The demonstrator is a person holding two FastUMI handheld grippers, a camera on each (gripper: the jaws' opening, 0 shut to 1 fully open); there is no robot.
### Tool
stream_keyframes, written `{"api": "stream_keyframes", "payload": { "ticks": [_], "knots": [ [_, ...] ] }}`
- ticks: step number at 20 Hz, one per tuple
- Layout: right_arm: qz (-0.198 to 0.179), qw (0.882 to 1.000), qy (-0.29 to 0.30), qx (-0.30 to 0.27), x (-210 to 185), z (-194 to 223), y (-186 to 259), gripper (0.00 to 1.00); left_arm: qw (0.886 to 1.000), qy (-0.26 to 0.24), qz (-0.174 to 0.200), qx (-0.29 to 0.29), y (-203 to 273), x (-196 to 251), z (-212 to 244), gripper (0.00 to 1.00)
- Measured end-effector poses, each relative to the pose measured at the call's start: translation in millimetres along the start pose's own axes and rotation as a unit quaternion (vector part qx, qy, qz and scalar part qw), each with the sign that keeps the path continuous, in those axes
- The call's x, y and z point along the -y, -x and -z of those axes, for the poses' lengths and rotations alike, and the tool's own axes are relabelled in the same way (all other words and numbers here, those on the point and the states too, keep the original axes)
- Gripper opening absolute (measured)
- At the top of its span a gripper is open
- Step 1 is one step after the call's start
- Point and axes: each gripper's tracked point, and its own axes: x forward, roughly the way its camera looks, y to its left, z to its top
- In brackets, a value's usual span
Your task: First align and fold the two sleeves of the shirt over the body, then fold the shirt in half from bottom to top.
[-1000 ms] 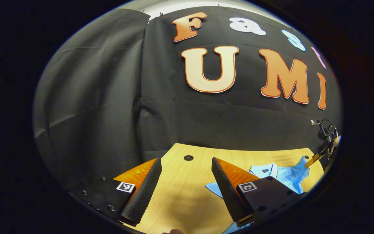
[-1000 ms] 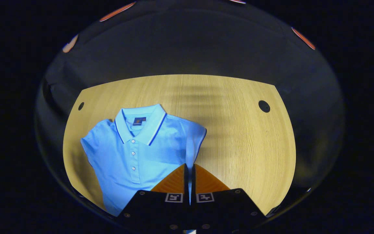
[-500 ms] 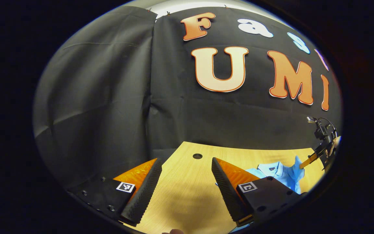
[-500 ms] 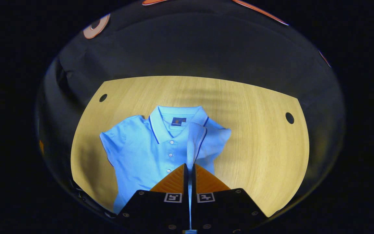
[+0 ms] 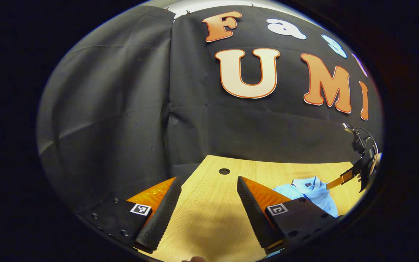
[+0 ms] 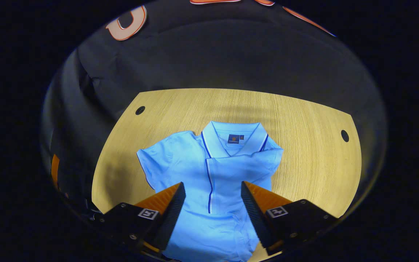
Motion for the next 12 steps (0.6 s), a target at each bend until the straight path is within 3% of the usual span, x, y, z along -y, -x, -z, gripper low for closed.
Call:
{"api": "stream_keyframes", "payload": {
  "ticks": [1,6,12],
  "knots": [
    [0.002,1.000,-0.001,0.007,1,-3,5,0.98,1.000,0.000,0.004,0.001,-1,3,-1,1.00],
    [0.002,0.999,-0.025,0.044,3,-9,25,0.99,1.000,-0.012,0.024,-0.016,0,10,3,0.99],
    [-0.015,0.996,-0.065,0.062,19,2,54,0.99,0.992,-0.017,0.073,-0.099,7,35,23,1.00]
  ]
}}
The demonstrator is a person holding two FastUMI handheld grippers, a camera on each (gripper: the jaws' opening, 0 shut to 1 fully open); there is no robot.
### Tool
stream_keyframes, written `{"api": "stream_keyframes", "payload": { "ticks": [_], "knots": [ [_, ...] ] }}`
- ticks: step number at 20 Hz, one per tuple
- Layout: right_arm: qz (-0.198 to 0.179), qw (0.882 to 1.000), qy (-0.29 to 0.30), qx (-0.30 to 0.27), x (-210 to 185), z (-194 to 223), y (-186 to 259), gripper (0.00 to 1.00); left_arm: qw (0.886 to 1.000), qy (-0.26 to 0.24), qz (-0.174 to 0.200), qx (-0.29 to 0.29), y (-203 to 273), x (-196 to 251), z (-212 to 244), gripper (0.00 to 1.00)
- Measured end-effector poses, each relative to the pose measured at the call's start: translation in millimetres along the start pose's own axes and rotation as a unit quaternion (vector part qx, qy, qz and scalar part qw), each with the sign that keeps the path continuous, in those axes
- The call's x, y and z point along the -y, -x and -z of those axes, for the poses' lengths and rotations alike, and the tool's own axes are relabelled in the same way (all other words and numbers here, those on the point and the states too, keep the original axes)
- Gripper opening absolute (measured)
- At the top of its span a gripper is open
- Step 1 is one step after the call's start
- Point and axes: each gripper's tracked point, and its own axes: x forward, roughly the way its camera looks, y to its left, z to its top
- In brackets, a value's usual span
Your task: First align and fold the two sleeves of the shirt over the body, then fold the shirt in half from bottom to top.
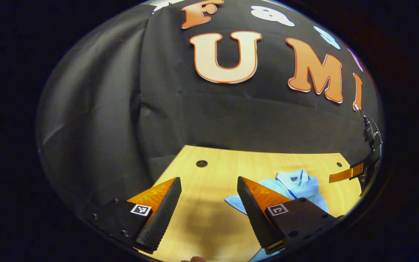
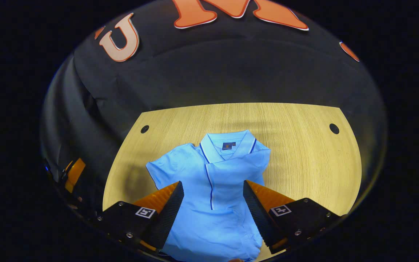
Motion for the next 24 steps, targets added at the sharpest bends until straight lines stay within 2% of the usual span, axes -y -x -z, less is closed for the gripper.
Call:
{"api": "stream_keyframes", "payload": {
  "ticks": [3,7,10,12,15,19,24],
  "knots": [
    [-0.003,0.999,-0.037,-0.003,22,11,9,0.99,0.994,0.019,0.021,-0.101,13,17,26,1.00],
    [-0.007,0.997,-0.073,-0.006,51,28,19,0.99,0.975,0.079,0.050,-0.204,31,50,43,1.00],
    [-0.009,0.995,-0.097,-0.003,77,38,34,0.98,0.959,0.078,0.036,-0.270,26,51,62,1.00],
    [-0.007,0.993,-0.115,-0.002,96,43,43,0.98,0.947,0.082,0.026,-0.309,1,56,82,1.00],
    [0.000,0.990,-0.143,-0.006,127,52,51,0.98,0.933,0.079,-0.005,-0.350,-25,59,115,1.00],
    [0.006,0.985,-0.169,-0.018,158,68,54,0.98,0.918,0.089,-0.021,-0.387,-40,71,140,1.00],
    [0.007,0.982,-0.188,-0.037,181,84,47,0.98,0.910,0.086,-0.051,-0.402,-53,72,157,1.00]
  ]
}}
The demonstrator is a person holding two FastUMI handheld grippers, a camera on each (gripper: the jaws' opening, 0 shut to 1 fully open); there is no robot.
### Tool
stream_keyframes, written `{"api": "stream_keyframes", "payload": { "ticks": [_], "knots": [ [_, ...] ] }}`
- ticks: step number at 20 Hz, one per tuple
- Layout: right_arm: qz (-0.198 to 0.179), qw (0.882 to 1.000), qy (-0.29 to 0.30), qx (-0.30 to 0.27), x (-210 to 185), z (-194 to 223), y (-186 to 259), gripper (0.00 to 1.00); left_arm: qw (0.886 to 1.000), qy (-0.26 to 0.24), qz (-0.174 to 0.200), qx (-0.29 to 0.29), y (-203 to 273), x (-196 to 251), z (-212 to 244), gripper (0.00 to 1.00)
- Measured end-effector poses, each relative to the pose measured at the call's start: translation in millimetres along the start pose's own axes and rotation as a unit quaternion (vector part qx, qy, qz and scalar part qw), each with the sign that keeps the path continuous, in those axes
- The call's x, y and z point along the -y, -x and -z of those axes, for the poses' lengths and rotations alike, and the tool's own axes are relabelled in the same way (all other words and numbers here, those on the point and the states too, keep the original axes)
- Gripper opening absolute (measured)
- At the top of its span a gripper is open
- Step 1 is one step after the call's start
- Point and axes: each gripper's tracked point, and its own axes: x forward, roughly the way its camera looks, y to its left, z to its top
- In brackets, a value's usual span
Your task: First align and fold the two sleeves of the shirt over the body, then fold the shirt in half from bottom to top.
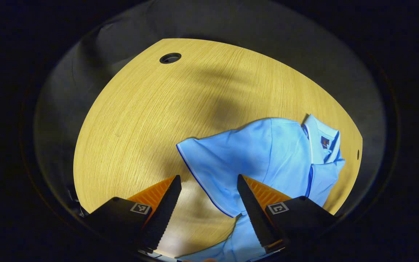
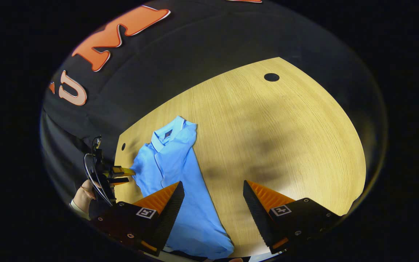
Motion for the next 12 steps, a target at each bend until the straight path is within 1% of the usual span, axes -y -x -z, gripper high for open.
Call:
{"api": "stream_keyframes", "payload": {
  "ticks": [2,5,6,7,8,9,10,11,12],
  "knots": [
    [-0.002,1.000,-0.004,-0.004,4,-1,-4,0.98,1.000,0.006,-0.003,-0.004,-5,-1,0,1.00],
    [-0.008,1.000,-0.005,-0.009,4,-1,-8,0.98,1.000,0.026,0.006,-0.016,-11,3,8,1.00],
    [-0.011,1.000,-0.005,-0.011,3,-1,-8,0.98,1.000,0.026,-0.003,-0.012,-10,1,6,0.98],
    [-0.013,1.000,-0.003,-0.012,2,-1,-9,0.98,1.000,0.024,-0.009,-0.010,-15,1,5,0.92],
    [-0.013,1.000,-0.001,-0.014,3,1,-10,0.98,1.000,0.024,-0.009,-0.011,-20,2,6,0.74],
    [-0.013,1.000,0.001,-0.018,3,2,-11,0.98,1.000,0.021,-0.007,-0.011,-17,6,7,0.63],
    [-0.012,1.000,0.003,-0.021,4,3,-11,0.98,1.000,0.019,-0.005,-0.010,-19,9,6,0.49],
    [-0.011,1.000,0.004,-0.021,4,4,-12,0.98,1.000,0.016,-0.003,-0.009,-17,9,4,0.39],
    [-0.011,1.000,0.005,-0.021,4,4,-13,0.98,1.000,0.013,-0.008,-0.008,-14,6,2,0.22]
  ]
}}
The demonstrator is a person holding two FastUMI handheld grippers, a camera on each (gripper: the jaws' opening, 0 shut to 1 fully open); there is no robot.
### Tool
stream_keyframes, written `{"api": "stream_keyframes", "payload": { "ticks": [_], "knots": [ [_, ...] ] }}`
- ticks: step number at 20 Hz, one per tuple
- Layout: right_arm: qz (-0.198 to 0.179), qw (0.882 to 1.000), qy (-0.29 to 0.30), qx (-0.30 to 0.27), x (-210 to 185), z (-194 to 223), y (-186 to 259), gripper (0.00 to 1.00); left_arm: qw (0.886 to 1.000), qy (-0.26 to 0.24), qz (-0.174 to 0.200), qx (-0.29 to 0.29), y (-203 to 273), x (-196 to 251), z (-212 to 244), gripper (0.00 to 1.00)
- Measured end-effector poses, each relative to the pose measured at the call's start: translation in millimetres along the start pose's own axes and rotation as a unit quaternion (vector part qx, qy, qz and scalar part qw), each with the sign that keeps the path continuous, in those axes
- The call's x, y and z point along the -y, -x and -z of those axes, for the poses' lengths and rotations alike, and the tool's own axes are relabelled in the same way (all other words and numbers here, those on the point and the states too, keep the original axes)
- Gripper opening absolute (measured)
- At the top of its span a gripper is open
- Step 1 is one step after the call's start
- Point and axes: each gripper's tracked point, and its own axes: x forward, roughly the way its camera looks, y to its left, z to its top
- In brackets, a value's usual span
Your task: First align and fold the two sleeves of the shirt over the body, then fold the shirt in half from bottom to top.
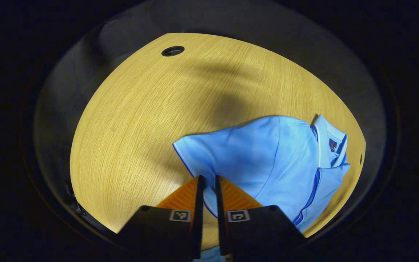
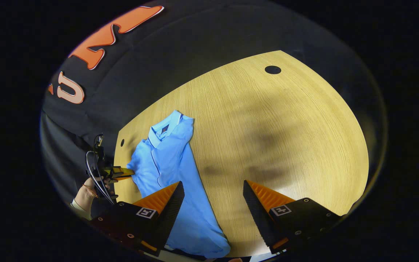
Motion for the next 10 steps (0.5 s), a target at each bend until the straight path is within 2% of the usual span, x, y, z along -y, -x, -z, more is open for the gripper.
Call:
{"api": "stream_keyframes", "payload": {
  "ticks": [1,7,10],
  "knots": [
    [0.000,1.000,0.000,0.002,1,1,0,0.98,1.000,-0.010,0.001,-0.003,1,0,1,0.16],
    [0.000,1.000,0.004,0.015,0,1,5,0.98,0.997,-0.068,0.007,0.034,34,9,-14,0.16],
    [-0.002,1.000,0.005,0.024,-1,1,12,0.98,0.993,-0.101,0.024,0.056,65,27,-19,0.15]
  ]
}}
